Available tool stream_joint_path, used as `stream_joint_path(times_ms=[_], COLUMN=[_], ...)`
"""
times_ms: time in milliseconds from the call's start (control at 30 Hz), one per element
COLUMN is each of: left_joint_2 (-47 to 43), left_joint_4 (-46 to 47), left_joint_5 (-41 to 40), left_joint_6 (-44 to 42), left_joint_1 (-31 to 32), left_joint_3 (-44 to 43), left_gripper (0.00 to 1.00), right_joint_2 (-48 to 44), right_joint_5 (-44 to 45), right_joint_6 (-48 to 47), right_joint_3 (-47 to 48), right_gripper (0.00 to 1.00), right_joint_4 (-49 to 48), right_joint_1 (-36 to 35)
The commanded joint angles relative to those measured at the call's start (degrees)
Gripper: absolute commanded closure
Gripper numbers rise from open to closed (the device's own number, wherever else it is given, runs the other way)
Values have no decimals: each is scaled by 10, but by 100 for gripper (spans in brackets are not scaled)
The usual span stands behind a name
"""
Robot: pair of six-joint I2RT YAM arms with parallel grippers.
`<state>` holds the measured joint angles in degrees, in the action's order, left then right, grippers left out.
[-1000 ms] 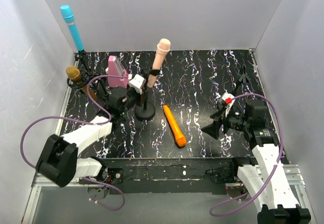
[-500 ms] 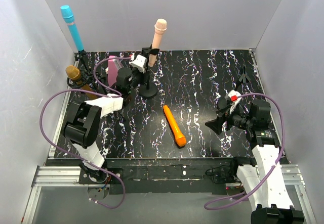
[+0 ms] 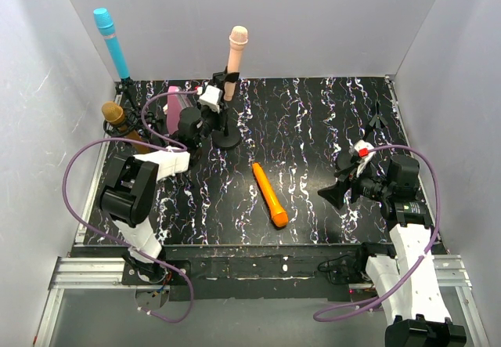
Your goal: Attach the microphones to the stand
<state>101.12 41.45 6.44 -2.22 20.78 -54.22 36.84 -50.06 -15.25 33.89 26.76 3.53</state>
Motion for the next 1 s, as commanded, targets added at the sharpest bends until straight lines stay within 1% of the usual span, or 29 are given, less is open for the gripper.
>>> stream_joint_path(times_ms=[0,67,100,133,200,300,433,500,533,667,800,833,867,900,933,967], left_joint_2=[-44,-58,-65,-72,-88,-114,-152,-175,-189,-251,-328,-352,-370,-396,-419,-440], left_joint_4=[14,0,-5,-9,-21,-44,-73,-92,-102,-144,-199,-230,-258,-283,-302,-322], left_joint_5=[17,26,31,32,36,40,44,63,74,111,129,133,139,143,145,148], left_joint_6=[14,18,18,37,44,49,61,75,91,131,173,180,187,195,205,211], left_joint_1=[-3,-3,-3,-3,-2,-1,1,4,5,17,23,23,24,23,23,23], left_joint_3=[17,21,24,27,32,39,53,60,65,92,123,124,126,127,130,134], left_gripper=[75,72,69,67,61,54,38,30,29,18,11,6,5,2,2,2], right_joint_2=[-3,-5,-5,-6,-9,-12,-17,-21,-23,-34,-32,-30,-26,-23,-20,-19], right_joint_5=[-20,-22,-22,-24,-25,-28,-31,-34,-35,-64,-71,-65,-54,-50,-33,9], right_joint_6=[-8,-8,-8,-9,-9,-11,-16,-22,-26,-63,-100,-102,-110,-119,-112,-88], right_joint_3=[0,0,-1,-1,-1,-1,0,1,2,12,39,53,66,82,95,109], right_gripper=[6,6,6,6,6,6,6,6,6,6,6,6,6,6,6,6], right_joint_4=[-18,-18,-18,-17,-17,-16,-13,-7,-4,32,94,114,136,158,168,165], right_joint_1=[5,8,9,10,10,12,15,17,17,19,20,19,19,19,19,19])
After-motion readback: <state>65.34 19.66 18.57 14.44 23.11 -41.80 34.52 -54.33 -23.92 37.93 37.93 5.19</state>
